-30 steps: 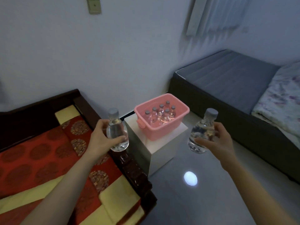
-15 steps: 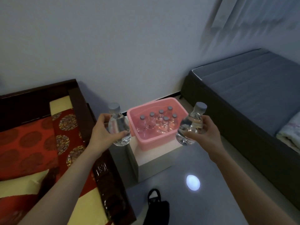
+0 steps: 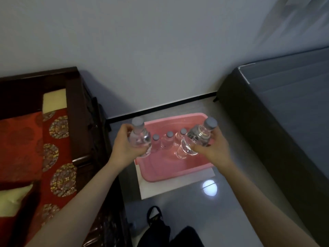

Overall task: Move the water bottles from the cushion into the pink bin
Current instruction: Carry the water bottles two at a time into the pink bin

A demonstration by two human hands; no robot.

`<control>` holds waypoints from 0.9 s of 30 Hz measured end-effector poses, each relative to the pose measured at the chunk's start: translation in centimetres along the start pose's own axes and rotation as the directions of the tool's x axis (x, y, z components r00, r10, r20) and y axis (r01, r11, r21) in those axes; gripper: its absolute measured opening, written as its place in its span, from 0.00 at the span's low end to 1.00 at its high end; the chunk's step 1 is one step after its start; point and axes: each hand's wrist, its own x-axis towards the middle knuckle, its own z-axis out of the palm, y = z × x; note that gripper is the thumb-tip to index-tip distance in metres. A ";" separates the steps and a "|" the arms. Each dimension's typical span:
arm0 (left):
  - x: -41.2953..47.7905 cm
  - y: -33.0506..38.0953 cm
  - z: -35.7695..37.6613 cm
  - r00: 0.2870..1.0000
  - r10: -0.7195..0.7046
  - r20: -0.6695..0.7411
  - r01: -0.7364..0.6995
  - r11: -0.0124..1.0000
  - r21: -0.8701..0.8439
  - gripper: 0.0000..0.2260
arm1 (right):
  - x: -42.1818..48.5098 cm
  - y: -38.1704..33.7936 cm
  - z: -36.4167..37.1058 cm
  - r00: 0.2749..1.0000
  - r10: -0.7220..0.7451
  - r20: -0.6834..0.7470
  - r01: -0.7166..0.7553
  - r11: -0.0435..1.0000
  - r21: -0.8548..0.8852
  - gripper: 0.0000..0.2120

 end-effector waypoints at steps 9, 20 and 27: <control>1.5 -5.3 8.3 0.986 -0.164 -0.044 0.168 0.980 0.110 0.29 | 5.6 8.0 5.2 0.971 0.149 0.189 -0.118 0.979 -0.164 0.28; 4.3 -11.5 14.7 0.948 -0.317 -0.041 0.309 0.877 0.369 0.23 | 10.5 15.7 10.4 0.852 0.189 0.489 0.069 0.885 -0.461 0.25; 4.8 -13.8 16.1 0.919 -0.392 -0.046 0.388 0.875 0.288 0.17 | 12.1 18.9 12.2 0.827 0.185 0.530 0.076 0.898 -0.433 0.25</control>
